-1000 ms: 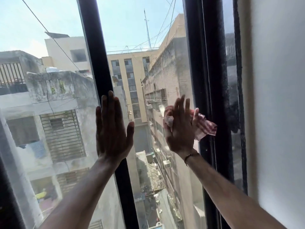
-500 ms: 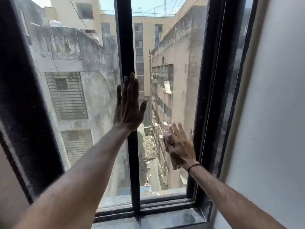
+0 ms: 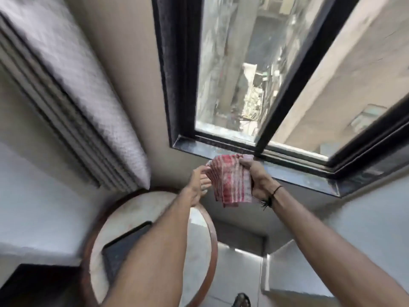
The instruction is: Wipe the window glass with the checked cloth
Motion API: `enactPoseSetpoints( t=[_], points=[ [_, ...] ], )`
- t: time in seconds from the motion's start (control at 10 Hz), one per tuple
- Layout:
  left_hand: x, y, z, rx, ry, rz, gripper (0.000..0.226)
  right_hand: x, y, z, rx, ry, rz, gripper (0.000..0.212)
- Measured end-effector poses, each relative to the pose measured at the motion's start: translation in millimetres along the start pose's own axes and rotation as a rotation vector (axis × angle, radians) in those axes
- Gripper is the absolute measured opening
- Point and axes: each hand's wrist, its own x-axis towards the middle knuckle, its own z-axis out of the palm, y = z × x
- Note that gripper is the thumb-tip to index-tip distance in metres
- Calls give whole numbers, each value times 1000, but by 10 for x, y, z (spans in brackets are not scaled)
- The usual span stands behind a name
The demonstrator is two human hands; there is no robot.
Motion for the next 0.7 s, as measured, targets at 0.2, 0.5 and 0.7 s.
enactPoseSetpoints(
  t=[0.2,0.5,0.7],
  points=[
    [81,-1175,-1578,-139,211,-192,31,635,1619,852,-330,99,172,23],
    [417,-2847,-3317,59,683,-284,40,1581,3949,1837,-592,-49,239,31],
    [470,-3119,-3501,152,752,-305,67,1799,4213,1927,-787,45,149,38]
  ],
)
